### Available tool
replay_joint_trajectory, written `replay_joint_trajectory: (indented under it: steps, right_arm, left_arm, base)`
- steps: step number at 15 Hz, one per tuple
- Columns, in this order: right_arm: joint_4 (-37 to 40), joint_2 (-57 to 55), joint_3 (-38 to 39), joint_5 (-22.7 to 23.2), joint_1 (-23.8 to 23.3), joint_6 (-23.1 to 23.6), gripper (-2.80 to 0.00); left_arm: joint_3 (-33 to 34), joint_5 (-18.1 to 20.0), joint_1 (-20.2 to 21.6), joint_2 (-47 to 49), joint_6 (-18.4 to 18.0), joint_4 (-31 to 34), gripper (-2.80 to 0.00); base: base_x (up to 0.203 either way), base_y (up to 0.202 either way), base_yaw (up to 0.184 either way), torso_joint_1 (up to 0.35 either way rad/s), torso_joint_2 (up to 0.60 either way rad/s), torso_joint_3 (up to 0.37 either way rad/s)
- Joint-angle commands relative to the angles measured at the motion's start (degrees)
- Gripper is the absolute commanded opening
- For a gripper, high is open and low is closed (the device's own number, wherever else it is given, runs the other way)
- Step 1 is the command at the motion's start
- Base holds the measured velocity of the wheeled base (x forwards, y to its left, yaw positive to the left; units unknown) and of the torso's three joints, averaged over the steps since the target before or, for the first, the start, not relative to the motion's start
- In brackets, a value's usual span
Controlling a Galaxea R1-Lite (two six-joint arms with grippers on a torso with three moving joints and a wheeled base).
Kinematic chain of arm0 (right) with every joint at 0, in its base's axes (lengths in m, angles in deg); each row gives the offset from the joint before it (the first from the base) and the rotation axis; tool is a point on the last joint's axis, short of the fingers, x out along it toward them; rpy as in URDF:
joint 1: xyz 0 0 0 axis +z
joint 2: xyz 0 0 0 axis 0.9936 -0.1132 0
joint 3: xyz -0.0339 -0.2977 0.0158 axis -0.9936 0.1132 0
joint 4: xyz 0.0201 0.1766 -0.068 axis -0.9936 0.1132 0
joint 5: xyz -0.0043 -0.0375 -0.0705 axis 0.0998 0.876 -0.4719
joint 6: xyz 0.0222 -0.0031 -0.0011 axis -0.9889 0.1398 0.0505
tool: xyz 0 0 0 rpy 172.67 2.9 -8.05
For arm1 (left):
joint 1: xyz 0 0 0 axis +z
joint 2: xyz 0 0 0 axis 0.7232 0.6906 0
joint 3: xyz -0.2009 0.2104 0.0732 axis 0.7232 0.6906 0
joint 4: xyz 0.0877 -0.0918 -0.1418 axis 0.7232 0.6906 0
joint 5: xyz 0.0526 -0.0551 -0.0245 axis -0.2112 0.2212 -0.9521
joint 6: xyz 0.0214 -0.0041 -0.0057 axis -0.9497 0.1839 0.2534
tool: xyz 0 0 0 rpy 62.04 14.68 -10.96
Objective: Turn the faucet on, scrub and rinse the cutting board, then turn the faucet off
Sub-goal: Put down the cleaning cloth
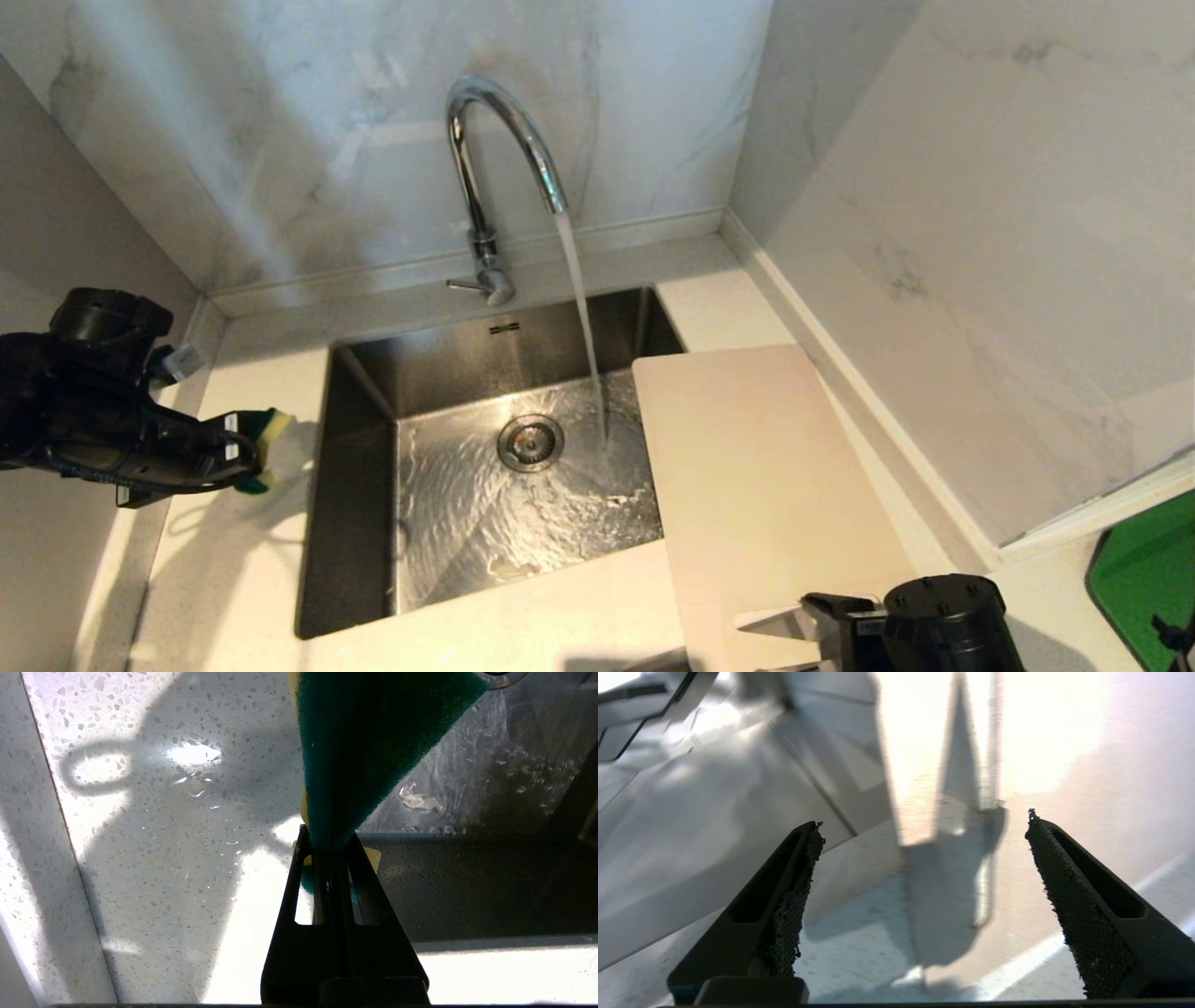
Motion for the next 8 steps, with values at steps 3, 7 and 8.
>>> replay_joint_trajectory:
  steps: [3, 7, 8]
  right_arm:
    - [-0.23, 8.44, 0.19, 0.69, 0.11, -0.86, 0.0]
    - [-0.21, 13.37, 0.23, 1.04, 0.11, -4.97, -2.8]
    - [-0.19, 14.7, 0.15, 1.06, 0.11, -5.29, -2.8]
  left_arm:
    - [0.04, -0.17, -0.79, -0.88, 0.18, 0.28, -2.8]
    - [-0.04, -0.26, -2.42, -2.18, 0.5, 0.64, -2.8]
    - [-0.19, -0.32, -2.89, -2.57, 0.58, 0.99, -2.8]
  base:
    - [0.0, 0.0, 0.0, 0.0, 0.0, 0.0]
    - [0.0, 0.0, 0.0, 0.0, 0.0, 0.0]
    - [0.0, 0.0, 0.0, 0.0, 0.0, 0.0]
